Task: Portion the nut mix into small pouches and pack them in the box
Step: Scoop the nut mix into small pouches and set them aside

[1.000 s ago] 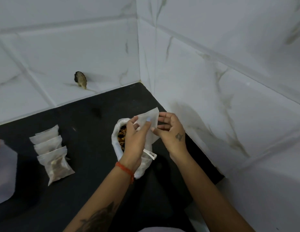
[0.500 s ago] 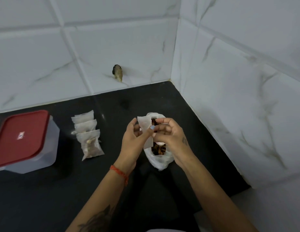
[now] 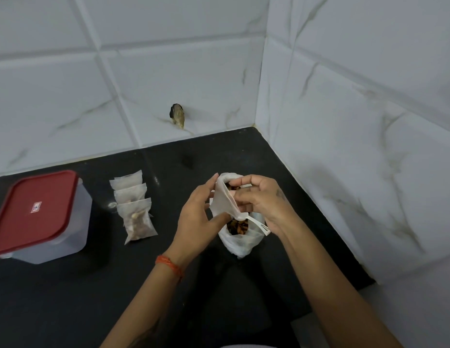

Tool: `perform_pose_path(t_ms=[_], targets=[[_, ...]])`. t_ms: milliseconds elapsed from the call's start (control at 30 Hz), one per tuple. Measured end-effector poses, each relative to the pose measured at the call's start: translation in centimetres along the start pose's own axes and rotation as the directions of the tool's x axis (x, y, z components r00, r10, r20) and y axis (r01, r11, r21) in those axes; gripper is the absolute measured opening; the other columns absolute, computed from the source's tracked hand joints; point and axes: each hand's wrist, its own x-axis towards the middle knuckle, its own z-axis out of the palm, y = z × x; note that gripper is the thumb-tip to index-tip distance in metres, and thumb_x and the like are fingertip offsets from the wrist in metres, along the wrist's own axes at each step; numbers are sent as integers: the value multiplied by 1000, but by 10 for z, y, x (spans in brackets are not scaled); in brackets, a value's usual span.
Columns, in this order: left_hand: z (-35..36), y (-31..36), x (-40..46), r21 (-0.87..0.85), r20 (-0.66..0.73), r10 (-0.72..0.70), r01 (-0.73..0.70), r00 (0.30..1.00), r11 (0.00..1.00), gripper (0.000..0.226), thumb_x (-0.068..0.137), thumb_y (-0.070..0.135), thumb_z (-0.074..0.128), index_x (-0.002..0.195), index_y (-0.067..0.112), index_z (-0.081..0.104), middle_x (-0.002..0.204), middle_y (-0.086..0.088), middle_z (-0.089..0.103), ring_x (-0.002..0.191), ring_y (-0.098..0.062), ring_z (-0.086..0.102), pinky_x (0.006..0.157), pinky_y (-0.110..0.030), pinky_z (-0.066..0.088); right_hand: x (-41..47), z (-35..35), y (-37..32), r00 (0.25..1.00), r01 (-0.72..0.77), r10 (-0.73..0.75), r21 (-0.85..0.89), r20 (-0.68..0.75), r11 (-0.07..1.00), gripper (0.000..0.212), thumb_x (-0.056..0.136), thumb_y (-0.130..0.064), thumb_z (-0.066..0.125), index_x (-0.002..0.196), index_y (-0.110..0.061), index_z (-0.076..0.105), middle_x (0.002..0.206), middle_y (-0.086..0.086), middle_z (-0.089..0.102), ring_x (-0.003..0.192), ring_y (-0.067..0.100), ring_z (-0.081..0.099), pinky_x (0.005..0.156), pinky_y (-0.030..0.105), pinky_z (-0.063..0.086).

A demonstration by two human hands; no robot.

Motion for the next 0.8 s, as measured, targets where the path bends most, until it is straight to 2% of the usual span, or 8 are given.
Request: perform_pose_path(t_ms=[133, 333, 400, 467, 533, 633, 700, 800], targets=[[-2, -2, 2, 62, -23, 63, -61, 998, 996, 80, 75, 12, 77, 139, 33, 33, 116, 8, 52, 107, -8, 53, 88, -17, 44, -5, 0, -3, 999, 28, -28, -32, 22, 999, 18, 81, -10, 72, 99, -7, 69, 87, 14, 73, 75, 22, 71, 66, 28, 59], [-2, 0, 1, 101, 13, 77, -78, 997, 992, 82, 75, 16, 77, 144, 24, 35, 120, 8, 50, 112, -10, 51, 94, -22, 45, -8, 0, -6, 997, 70, -71, -83, -3, 994, 18, 77, -3, 73, 94, -7, 68, 84, 13, 72, 72, 20, 71, 65, 29, 59], [-5, 1, 0, 57, 97, 36, -42, 995, 998, 91, 69, 30, 79, 145, 30, 29, 128, 9, 47, 119, -9, 47, 100, -28, 43, -8, 1, -5, 992, 111, -117, -140, -38, 984, 18, 77, -1, 72, 89, -13, 67, 78, 10, 72, 71, 21, 70, 66, 31, 59], [-8, 3, -1, -27, 196, -24, 30, 980, 999, 101, 58, 51, 76, 143, 40, 22, 136, 14, 41, 126, -5, 40, 101, -23, 37, -8, 3, -4, 980, 159, -182, -234, -81, 959, 20, 77, -1, 69, 82, -19, 65, 71, 4, 70, 69, 20, 69, 66, 30, 59], [-10, 4, -1, -40, 233, -48, 58, 971, 997, 106, 54, 57, 76, 142, 43, 19, 138, 17, 36, 128, -2, 36, 100, -20, 33, -8, 4, -4, 971, 196, -227, -283, -81, 939, 21, 79, 0, 66, 78, -20, 65, 70, -1, 67, 71, 16, 67, 66, 28, 59], [-11, 6, 1, 60, 204, -7, -6, 979, 998, 102, 65, 46, 81, 147, 33, 22, 139, 11, 39, 126, -4, 37, 103, -21, 33, -9, 6, -3, 973, 209, -229, -276, -41, 938, 24, 80, 4, 61, 75, -18, 70, 74, -2, 68, 73, 13, 66, 67, 30, 58], [-12, 7, 2, 91, 158, 27, -41, 987, 995, 94, 69, 38, 81, 146, 27, 28, 136, 10, 42, 121, -3, 39, 97, -11, 31, -9, 8, -2, 973, 204, -227, -287, -51, 936, 25, 80, 4, 61, 73, -18, 70, 74, -3, 68, 72, 15, 67, 65, 28, 58], [-13, 6, 3, 125, 106, 70, -83, 992, 989, 86, 71, 32, 81, 143, 23, 35, 130, 10, 43, 116, -2, 41, 90, -3, 28, -7, 8, 0, 958, 232, -279, -395, -64, 889, 23, 80, -1, 65, 72, -22, 71, 70, -12, 67, 68, 3, 66, 65, 18, 55]])
